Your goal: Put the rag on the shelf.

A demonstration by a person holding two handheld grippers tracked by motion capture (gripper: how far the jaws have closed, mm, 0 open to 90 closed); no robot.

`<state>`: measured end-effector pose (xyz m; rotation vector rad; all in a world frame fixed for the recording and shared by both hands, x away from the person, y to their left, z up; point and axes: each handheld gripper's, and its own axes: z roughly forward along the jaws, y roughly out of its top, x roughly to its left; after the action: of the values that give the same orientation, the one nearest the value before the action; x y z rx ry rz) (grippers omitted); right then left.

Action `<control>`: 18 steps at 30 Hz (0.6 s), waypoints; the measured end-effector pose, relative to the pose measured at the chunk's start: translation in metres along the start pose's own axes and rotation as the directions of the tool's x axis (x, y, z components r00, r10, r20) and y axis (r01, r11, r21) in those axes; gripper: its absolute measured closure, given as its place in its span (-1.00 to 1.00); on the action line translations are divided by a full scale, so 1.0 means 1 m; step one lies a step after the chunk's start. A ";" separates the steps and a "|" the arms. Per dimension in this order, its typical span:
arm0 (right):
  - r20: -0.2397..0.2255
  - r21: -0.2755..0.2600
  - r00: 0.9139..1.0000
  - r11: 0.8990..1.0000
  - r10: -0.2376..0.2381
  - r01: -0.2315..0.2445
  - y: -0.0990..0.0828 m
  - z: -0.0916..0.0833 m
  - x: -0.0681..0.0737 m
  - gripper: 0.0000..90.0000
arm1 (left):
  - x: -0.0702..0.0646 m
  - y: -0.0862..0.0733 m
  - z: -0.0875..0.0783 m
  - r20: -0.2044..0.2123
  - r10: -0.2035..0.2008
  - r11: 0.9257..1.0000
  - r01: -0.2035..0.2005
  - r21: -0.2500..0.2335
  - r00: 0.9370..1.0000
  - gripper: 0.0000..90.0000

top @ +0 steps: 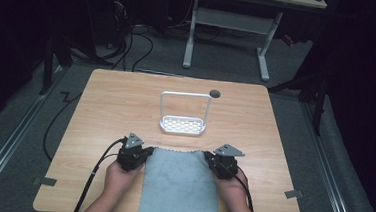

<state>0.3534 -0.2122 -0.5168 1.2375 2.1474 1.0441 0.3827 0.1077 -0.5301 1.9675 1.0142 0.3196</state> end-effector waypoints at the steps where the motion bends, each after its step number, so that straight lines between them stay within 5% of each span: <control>1: 0.002 -0.020 1.000 1.000 0.000 0.000 0.001 -0.002 0.000 0.97 | 0.000 0.000 -0.002 0.002 0.001 1.000 -0.001 -0.007 1.000 0.99; 9: 0.003 -0.119 1.000 0.993 0.013 -0.012 0.005 -0.021 0.000 0.98 | -0.003 0.003 -0.022 0.006 0.010 0.996 -0.009 -0.091 1.000 0.99; 18: 0.002 -0.229 1.000 0.973 0.016 -0.015 0.012 -0.040 0.005 0.97 | -0.010 0.012 -0.046 -0.001 0.028 0.974 -0.028 -0.223 1.000 0.99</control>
<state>0.3293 -0.2198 -0.4827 1.1468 1.9514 1.2549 0.3572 0.1238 -0.4924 1.7799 0.9082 0.4286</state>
